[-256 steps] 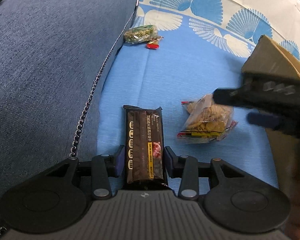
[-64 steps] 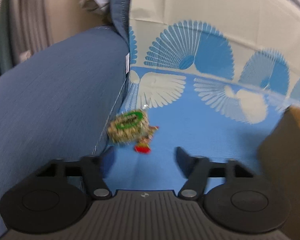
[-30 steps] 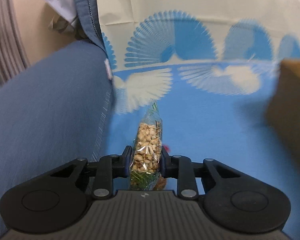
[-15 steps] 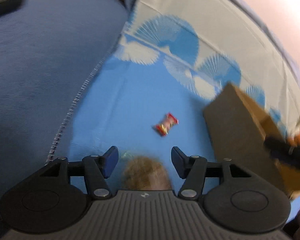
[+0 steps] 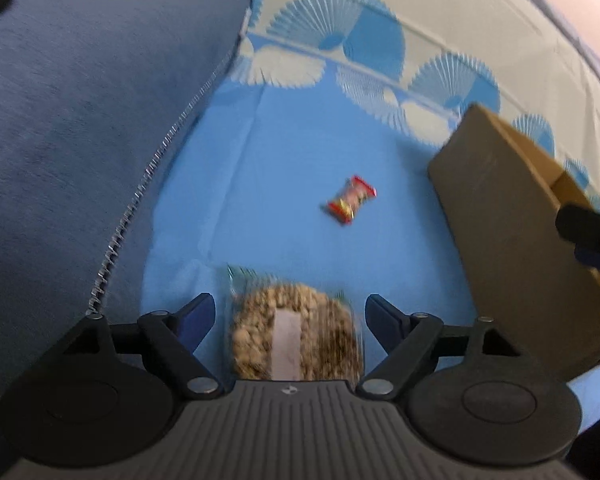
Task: Organize snacks
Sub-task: 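Lift the nut-cluster pack with the left tool while the right tool reaches the red candy, then close the right tool on the small red-wrapped candy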
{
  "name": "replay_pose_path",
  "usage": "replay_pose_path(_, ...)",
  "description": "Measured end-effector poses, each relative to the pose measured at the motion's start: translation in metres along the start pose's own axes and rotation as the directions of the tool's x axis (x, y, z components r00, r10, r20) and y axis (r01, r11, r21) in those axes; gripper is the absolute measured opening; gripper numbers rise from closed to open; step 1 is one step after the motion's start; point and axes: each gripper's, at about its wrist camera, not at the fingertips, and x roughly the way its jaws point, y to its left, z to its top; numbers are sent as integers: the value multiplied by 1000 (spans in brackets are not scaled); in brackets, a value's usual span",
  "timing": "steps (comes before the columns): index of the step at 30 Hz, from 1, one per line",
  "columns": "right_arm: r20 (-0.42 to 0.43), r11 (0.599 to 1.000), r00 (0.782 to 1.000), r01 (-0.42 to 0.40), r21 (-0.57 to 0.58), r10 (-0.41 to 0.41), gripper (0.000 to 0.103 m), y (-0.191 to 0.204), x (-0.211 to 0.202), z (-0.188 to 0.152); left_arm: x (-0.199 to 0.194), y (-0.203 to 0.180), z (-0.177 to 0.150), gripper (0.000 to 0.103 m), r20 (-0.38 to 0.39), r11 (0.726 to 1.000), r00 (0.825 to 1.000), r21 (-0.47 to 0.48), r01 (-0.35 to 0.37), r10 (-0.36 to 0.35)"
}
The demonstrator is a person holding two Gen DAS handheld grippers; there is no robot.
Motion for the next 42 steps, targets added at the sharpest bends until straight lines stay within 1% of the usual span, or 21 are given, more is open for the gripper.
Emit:
replay_pose_path(2, -2, 1000, 1000, -2, -9, 2, 76, 2, 1, -3, 1, -5, -4, 87, -8, 999, 1000, 42, -16, 16)
replay_pose_path(4, -8, 1000, 1000, -1, -27, 1, 76, 5, 3, -7, 4, -14, -8, 89, -23, 994, 999, 104, -27, 29)
replay_pose_path(6, -16, 999, 1000, -2, -43, 1, 76, 9, 5, -11, 7, -23, -12, 95, -31, 985, 998, 162, -54, 59)
replay_pose_path(8, -13, 998, 1000, -4, -61, 3, 76, 14, 6, -14, 10, -30, -16, 95, -41, 974, 996, 212, -75, 85)
replay_pose_path(10, -7, 997, 1000, -3, -76, 2, 76, 18, 6, -17, 15, -33, -18, 95, -54, 968, 993, 234, -93, 108)
replay_pose_path(12, 1, 997, 1000, 0, -79, 0, 76, 20, 6, -19, 19, -30, -17, 94, -57, 970, 991, 217, -108, 123)
replay_pose_path(13, 7, 997, 1000, 2, -81, -1, 76, 21, 6, -20, 20, -27, -15, 92, -59, 974, 990, 195, -112, 125)
replay_pose_path(14, 14, 996, 1000, 5, -84, -3, 76, 21, 6, -21, 21, -23, -14, 85, -66, 978, 990, 177, -109, 122)
replay_pose_path(15, 20, 996, 1000, 6, -86, -5, 76, 22, 6, -22, 22, -20, -12, 85, -74, 982, 990, 157, -104, 116)
replay_pose_path(17, 26, 997, 1000, 5, -80, -3, 75, 22, 7, -21, 22, -16, -10, 85, -65, 985, 990, 132, -113, 122)
replay_pose_path(19, 12, 998, 1000, -4, -67, 5, 75, 21, 11, -21, 23, -13, -8, 85, -59, 986, 990, 116, -121, 128)
replay_pose_path(26, -42, 998, 998, -46, -35, 45, 65, 30, 30, -11, 23, -7, -2, 85, -75, 991, 991, 86, -101, 107)
replay_pose_path(29, -48, 997, 998, -48, -56, 45, 62, 39, 43, -1, 23, -3, 1, 85, -83, 995, 993, 62, -81, 86)
replay_pose_path(32, -76, 999, 997, -25, -42, 22, 61, 42, 70, 12, 21, -2, 2, 85, -86, 996, 993, 54, -71, 76)
replay_pose_path(35, -144, 1000, 990, -1, 10, 2, 60, 37, 110, 24, 19, 0, 3, 85, -89, 997, 994, 42, -60, 63)
replay_pose_path(39, -251, 997, 968, 25, 76, -5, 61, 31, 160, 33, 19, 2, 4, 85, -89, 999, 995, 29, -46, 49)
replay_pose_path(42, -322, 993, 946, 55, 101, -20, 62, 31, 192, 33, 19, 2, 4, 86, -89, 999, 995, 27, -44, 46)
